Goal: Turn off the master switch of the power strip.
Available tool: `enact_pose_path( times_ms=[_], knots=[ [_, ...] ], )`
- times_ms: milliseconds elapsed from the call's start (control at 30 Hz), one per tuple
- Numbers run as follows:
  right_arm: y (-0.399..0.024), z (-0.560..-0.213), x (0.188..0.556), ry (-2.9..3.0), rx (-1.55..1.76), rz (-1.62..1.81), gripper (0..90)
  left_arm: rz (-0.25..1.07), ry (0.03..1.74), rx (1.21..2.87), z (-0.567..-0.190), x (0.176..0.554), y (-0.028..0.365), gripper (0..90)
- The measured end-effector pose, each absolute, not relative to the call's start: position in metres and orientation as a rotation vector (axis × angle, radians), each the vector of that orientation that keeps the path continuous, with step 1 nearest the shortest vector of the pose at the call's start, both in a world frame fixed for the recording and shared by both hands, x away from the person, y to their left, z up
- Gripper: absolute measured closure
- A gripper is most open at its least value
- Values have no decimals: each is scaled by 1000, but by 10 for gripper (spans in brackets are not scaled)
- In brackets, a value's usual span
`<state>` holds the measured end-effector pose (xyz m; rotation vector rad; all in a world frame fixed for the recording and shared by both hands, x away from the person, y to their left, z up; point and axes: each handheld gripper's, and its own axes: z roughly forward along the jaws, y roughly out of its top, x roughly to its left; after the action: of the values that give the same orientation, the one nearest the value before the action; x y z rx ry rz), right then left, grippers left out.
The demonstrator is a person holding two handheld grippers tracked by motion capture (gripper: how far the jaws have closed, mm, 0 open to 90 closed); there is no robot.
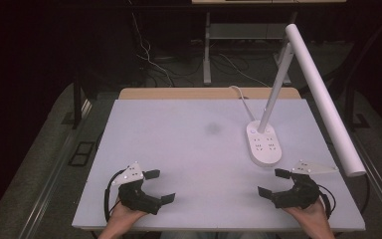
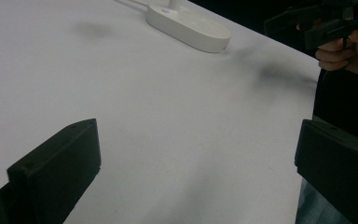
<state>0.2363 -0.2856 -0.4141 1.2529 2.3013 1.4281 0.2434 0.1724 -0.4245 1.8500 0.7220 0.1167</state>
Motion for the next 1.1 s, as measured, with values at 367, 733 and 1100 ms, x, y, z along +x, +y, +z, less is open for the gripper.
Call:
enact_pose_path(
  times_ms=[367,733,1100],
  knots=[
    [-285,-415,237,2304,1260,1414,2,117,726,1849,-425,243,173,0],
    [-284,-411,242,2309,1257,1408,2,117,728,1852,-425,243,172,0],
    [-282,-404,247,2315,1276,1417,2,124,731,1852,-424,242,173,0]
  ],
)
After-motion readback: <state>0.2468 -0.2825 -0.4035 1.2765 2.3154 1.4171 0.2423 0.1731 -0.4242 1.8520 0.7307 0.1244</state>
